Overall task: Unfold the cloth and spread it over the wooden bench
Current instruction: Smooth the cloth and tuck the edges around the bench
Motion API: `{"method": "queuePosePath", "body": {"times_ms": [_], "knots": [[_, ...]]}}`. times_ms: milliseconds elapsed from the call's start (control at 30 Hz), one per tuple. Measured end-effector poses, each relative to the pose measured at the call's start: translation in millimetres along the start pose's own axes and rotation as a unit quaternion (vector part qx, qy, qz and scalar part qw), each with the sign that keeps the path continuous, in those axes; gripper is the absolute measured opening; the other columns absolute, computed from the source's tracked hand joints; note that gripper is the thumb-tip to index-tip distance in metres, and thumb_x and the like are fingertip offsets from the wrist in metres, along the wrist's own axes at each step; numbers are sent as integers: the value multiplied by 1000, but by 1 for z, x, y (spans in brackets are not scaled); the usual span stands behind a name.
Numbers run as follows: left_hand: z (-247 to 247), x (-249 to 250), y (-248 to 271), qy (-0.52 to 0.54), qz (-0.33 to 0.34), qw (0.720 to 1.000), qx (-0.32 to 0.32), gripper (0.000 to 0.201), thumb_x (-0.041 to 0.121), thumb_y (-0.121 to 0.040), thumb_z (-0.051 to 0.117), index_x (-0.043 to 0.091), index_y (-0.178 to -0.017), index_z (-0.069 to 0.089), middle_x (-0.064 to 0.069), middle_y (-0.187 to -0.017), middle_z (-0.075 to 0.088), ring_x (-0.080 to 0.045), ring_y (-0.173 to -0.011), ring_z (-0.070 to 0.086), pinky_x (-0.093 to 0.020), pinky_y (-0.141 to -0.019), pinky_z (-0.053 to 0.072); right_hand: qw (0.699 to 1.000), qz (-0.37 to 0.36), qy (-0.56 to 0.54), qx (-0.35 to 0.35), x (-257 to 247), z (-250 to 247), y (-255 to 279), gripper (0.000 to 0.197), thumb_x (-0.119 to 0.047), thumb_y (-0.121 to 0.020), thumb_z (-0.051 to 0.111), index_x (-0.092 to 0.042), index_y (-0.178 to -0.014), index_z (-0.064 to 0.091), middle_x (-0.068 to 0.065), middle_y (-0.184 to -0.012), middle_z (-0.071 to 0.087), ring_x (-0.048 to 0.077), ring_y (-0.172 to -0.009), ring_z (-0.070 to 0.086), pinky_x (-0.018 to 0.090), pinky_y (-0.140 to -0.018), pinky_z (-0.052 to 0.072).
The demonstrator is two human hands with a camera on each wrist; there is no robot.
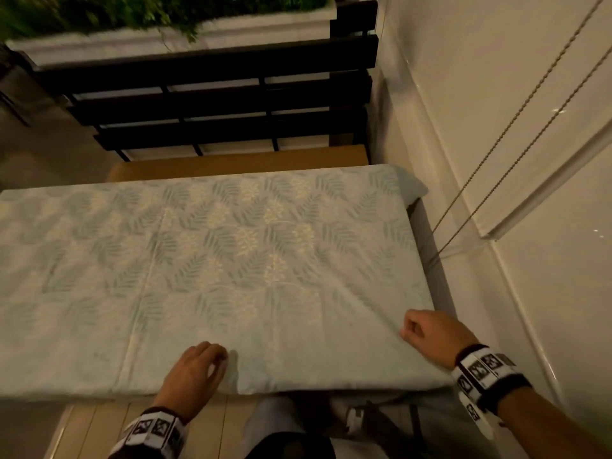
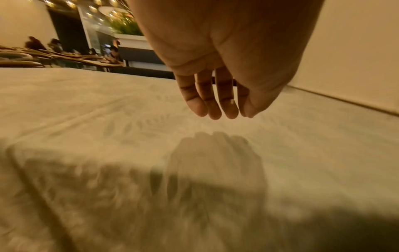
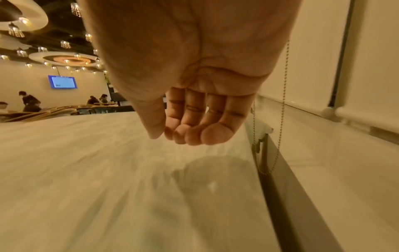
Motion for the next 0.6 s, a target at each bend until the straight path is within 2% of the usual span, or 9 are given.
{"method": "queuePosePath", "body": {"times_ms": [67,167,267,367,433,500,567,600], "knots": [[-22,-14,-34,7,-29,999,26,18,43,-85,48,32,-86,62,14,-77,55,-9,-69,55,-27,-66,48,999,1,-13,29,-10,-17,-38,22,-42,-89,59,-26,-76,54,-8,-70,58,9,-64,56,31,-60,49],[-52,-46,-102,4,-77,995,61,1,26,-87,65,25,-87,66,4,-78,62,-20,-66,59,-32,-66,49,998,8,-26,56,-30,-41,-101,18,-38,-87,62,-25,-75,55,-8,-75,56,16,-68,57,36,-64,51],[-82,-84,-184,-1,-122,990,75,11,15,-86,69,17,-97,71,-8,-93,69,-28,-70,65,-36,-71,51,996,6,-33,78,-58,-66,-169,12,-34,-86,65,-27,-78,58,-6,-82,56,18,-74,56,37,-71,51],[-112,-123,-270,-13,-133,989,70,22,16,-91,63,14,-112,69,-15,-112,68,-35,-89,66,-43,-85,50,995,14,-35,95,-89,-87,-247,13,-34,-86,66,-23,-90,61,-2,-92,56,20,-84,57,35,-78,49],[-126,-154,-328,-22,-149,987,49,29,21,-94,58,18,-123,64,-14,-122,65,-35,-99,65,-45,-90,49,995,28,-25,97,-107,-97,-307,22,-36,-87,64,-19,-102,63,3,-103,57,23,-93,57,37,-85,48],[-136,-178,-385,-22,-154,987,40,34,25,-97,54,21,-131,58,-14,-131,61,-36,-106,62,-47,-95,47,994,43,-7,103,-118,-104,-367,35,-39,-90,61,-19,-118,60,6,-123,56,27,-109,56,40,-95,46],[-138,-200,-433,-56,-146,987,50,38,28,-98,52,20,-136,54,-19,-135,57,-42,-112,58,-50,-96,45,991,63,6,121,-121,-112,-417,46,-41,-93,58,-21,-134,53,10,-146,44,30,-129,46,43,-106,39],[-134,-214,-455,-54,-161,985,41,40,31,-99,51,21,-137,53,-21,-134,57,-45,-112,57,-51,-93,46,989,74,8,131,-120,-117,-437,49,-41,-94,57,-22,-138,49,11,-151,38,32,-134,41,45,-109,36]]}}
Point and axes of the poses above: each hand's wrist, its own y-axis away from the middle knuckle, its own z-axis out of the palm, x = y × z, the point moved 1 cm from there along -y, towards the middle knuckle
